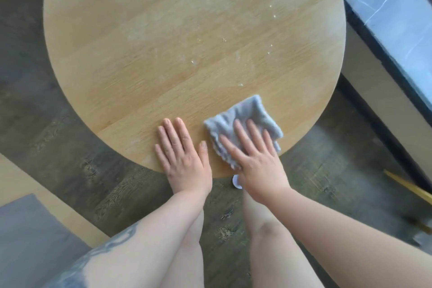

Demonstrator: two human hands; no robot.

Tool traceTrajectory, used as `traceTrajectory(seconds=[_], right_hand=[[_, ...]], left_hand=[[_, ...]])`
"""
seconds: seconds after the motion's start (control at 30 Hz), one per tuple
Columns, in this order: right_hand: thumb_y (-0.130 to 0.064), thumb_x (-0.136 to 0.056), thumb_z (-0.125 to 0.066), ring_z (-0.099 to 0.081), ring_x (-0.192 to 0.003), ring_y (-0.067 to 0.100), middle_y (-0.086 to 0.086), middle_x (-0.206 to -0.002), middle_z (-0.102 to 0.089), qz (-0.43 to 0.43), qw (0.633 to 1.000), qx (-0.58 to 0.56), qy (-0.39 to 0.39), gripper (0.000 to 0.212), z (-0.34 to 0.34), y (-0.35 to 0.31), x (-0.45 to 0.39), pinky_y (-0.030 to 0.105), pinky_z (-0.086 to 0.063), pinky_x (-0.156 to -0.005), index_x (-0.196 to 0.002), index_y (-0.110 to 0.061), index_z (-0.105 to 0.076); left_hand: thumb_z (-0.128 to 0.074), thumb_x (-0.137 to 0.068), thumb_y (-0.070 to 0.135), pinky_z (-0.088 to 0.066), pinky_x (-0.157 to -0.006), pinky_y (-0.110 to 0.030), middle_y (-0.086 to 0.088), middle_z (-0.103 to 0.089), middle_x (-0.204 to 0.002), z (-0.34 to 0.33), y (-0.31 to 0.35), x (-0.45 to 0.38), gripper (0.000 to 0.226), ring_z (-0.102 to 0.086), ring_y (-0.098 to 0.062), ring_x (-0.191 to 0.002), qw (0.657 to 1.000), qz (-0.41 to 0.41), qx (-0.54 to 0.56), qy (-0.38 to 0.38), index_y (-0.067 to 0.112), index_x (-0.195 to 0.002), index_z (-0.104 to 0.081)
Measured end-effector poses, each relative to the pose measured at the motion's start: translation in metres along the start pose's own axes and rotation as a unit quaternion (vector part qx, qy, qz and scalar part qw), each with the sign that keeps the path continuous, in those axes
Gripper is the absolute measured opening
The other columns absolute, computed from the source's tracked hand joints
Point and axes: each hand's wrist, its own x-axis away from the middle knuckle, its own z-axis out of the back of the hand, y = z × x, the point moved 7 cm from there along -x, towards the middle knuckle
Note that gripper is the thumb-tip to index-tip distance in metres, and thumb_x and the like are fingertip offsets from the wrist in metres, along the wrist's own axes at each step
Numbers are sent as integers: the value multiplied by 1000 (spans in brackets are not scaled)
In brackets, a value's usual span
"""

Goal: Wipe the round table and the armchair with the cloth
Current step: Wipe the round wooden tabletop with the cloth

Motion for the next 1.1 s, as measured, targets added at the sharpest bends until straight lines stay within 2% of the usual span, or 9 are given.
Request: traceTrajectory(seconds=[0.07, 0.1, 0.23, 0.4, 0.57, 0.73, 0.83, 0.93, 1.1], right_hand=[[-24, -74, -58, -16, -145, 28, -1, -158, -18, 158, 985, 53, -41, 82, -3, 15, 23, 46, -13, -115, -148, -38, -24], [-24, -74, -57, -17, -144, 27, -2, -158, -20, 130, 989, 55, -38, 82, 1, 40, 26, 45, -12, -115, -147, -38, -24], [-15, -81, -58, -5, -146, 28, 2, -160, -12, -198, 979, -29, 28, 81, 20, 83, 6, 45, -6, -117, -149, -36, -20], [-17, -77, -61, -14, -145, 26, -2, -159, -16, 189, 980, 44, -38, 84, 9, 54, 19, 45, -11, -115, -148, -38, -23], [-20, -82, -63, -7, -145, 33, 7, -159, -13, -95, 995, 28, 26, 81, 33, 121, -17, 47, -4, -115, -150, -32, -20], [-37, -88, -40, -12, -146, 28, 2, -159, -13, 294, 946, 121, -63, 66, 11, 90, 19, 48, -12, -116, -150, -37, -17], [-43, -86, -39, -14, -145, 28, 1, -158, -17, 76, 995, 64, -5, 65, 24, 123, -1, 46, -10, -115, -148, -39, -20], [-48, -90, -32, -2, -146, 29, 4, -160, -6, -125, 992, -15, 15, 63, 17, 75, -6, 45, -1, -115, -150, -38, -14], [-43, -88, -38, -10, -146, 27, -3, -159, -7, 87, 993, 62, -58, 66, 8, 85, 30, 44, -7, -116, -150, -38, -16]], left_hand=[[-36, -95, 35, -7, -117, -46, -19, -11, -158, -1, 6, -1, 69, -12, -33, -146, 1000, 28, 7, 9, 4, -152, -12], [-33, -96, 37, -7, -117, -45, -18, -12, -158, -1, 8, -1, 68, -13, -32, -146, 999, 29, 15, 18, 3, -152, -13], [-26, -98, 38, -2, -117, -40, -14, -10, -159, -6, 21, 11, 65, -10, -28, -146, 997, 59, 42, 28, 4, -152, -9], [-26, -97, 39, -9, -116, -45, -11, -12, -160, -12, 29, 18, 66, -11, -26, -146, 989, 136, 45, 47, 7, -152, -10], [-20, -99, 42, -9, -118, -44, -7, -11, -160, -14, 31, 22, 63, -11, -24, -147, 982, 159, 48, 85, 11, -153, -10], [-23, -99, 41, -9, -118, -44, -7, -12, -160, -14, 30, 21, 62, -11, -23, -147, 982, 153, 45, 97, 11, -153, -12], [-24, -100, 39, -10, -117, -44, -7, -14, -160, -14, 33, 23, 61, -12, -23, -147, 980, 166, 50, 103, 11, -153, -14], [-28, -98, 35, -9, -117, -45, -7, -15, -160, -13, 38, 21, 61, -14, -23, -147, 971, 203, 58, 111, 11, -153, -15], [-30, -96, 36, -9, -116, -45, -11, -16, -159, -16, 51, 22, 65, -15, -26, -146, 974, 198, 74, 83, 6, -152, -16]])
